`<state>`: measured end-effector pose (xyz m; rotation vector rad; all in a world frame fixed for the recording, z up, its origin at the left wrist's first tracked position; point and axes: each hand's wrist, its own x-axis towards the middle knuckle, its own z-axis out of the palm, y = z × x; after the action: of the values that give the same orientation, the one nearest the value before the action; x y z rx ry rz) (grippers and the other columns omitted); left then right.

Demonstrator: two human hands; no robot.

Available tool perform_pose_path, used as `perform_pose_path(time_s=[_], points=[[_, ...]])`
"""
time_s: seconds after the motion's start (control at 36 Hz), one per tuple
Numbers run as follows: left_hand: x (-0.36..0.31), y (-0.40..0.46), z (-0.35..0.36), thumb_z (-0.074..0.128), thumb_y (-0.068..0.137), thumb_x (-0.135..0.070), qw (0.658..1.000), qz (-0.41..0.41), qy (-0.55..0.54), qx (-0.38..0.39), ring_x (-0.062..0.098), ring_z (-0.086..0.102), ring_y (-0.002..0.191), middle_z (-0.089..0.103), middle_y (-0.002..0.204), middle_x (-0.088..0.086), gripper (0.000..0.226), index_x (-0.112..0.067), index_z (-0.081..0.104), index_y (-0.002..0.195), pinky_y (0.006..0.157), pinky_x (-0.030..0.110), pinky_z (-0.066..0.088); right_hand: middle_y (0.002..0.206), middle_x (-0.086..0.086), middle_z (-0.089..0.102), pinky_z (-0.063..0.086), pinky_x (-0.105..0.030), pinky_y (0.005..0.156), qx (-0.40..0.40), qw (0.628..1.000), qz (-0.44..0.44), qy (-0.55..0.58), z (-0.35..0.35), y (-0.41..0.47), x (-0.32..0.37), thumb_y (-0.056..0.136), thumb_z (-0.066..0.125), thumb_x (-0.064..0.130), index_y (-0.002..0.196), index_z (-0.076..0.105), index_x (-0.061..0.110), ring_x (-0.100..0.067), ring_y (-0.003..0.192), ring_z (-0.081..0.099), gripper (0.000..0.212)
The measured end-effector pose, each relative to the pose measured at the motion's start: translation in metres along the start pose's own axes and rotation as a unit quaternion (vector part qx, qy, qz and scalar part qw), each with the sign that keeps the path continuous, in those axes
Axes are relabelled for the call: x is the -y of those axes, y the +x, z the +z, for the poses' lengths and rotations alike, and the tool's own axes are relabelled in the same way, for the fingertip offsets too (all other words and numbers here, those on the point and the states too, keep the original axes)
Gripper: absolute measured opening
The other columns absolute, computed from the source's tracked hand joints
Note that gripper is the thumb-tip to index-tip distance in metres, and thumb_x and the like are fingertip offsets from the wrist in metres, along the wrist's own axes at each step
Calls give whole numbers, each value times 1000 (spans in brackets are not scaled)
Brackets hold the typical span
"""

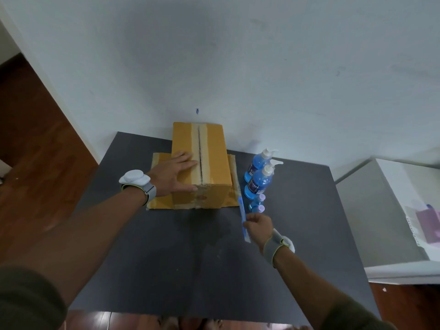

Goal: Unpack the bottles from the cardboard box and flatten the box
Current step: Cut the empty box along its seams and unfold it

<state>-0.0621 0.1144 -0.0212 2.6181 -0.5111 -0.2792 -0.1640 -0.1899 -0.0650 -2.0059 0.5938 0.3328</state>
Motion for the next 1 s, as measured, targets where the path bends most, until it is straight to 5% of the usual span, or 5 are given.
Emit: perform_pose_path(time_s=[0.17,0.28,0.69,0.83,1.0], points=[[-2,-5,2,71,79,-64,1000,-4,-7,-5,10,1,153,14,167,-8,94,-28,31,157,116,30,9,49,-2,55,50,-35,56,9,991,110,-79,19,19,-65,68,69,7,47,66,18,-20,51,54,23],[-6,-4,-3,74,79,-61,1000,-4,-16,-2,10,1,153,15,167,-6,94,-27,33,156,116,30,8,66,-2,68,62,-46,69,14,979,152,-139,31,95,-150,44,69,41,76,67,18,-23,59,67,39],[-1,-1,-1,73,78,-63,1000,-4,-27,12,10,-1,153,13,167,-6,96,-28,32,157,118,33,8,81,-4,69,51,-31,71,-18,963,93,-252,10,25,-45,82,55,42,94,65,13,-24,63,62,33],[6,-2,-4,71,78,-66,999,10,-34,18,10,-1,153,12,167,-6,97,-28,31,157,120,37,11,71,5,62,50,-34,62,-100,970,-116,-188,27,-21,26,91,54,50,73,55,22,-18,68,61,33],[3,-4,-5,71,83,-57,1000,18,-23,11,11,1,153,14,167,-5,89,-27,32,157,118,31,9,123,-7,54,45,-41,93,-164,919,-276,-229,55,-6,117,83,58,54,127,52,16,-27,111,51,59]])
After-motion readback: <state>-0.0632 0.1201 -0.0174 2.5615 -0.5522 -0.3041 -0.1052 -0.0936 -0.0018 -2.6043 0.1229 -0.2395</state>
